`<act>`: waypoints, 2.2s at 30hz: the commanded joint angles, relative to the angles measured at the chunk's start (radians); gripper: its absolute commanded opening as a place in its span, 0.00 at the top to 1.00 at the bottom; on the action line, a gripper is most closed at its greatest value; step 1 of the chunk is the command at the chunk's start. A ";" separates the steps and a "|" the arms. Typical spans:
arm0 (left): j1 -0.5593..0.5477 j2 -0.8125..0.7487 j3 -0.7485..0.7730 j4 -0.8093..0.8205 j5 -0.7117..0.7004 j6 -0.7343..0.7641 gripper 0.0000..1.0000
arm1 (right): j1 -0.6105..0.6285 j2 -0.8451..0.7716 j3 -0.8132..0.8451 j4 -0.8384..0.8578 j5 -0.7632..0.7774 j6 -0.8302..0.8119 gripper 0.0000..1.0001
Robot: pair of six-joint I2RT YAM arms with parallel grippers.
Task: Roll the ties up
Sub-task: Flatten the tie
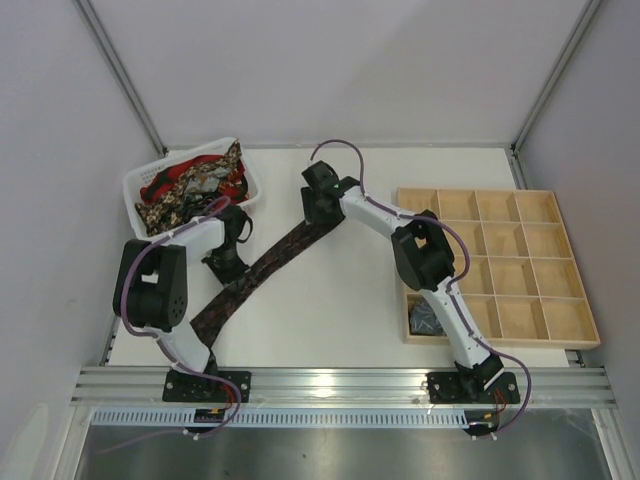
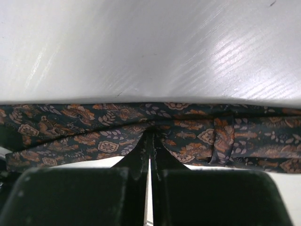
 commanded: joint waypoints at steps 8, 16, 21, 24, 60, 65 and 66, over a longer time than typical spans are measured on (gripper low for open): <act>0.165 0.155 0.103 -0.003 -0.181 0.116 1.00 | 0.060 -0.087 -0.236 -0.111 -0.169 0.098 0.37; 0.333 0.106 0.117 -0.041 -0.346 0.160 1.00 | 0.158 -0.105 -0.207 -0.084 -0.306 0.147 0.37; 0.323 -0.003 0.070 -0.026 -0.269 0.170 1.00 | 0.137 -0.176 -0.179 -0.075 -0.252 0.123 0.35; 0.275 -0.093 0.043 -0.017 -0.209 0.184 0.96 | 0.110 -0.220 -0.187 -0.052 -0.261 0.115 0.35; 0.188 -0.077 -0.104 0.391 0.394 0.318 0.96 | 0.156 0.003 0.083 -0.095 0.025 -0.295 0.34; 0.187 -0.072 -0.090 0.382 0.388 0.333 0.96 | 0.163 0.009 0.077 -0.092 0.110 -0.322 0.35; 0.187 -0.072 -0.089 0.383 0.387 0.334 0.96 | 0.161 0.011 0.081 -0.094 0.128 -0.319 0.37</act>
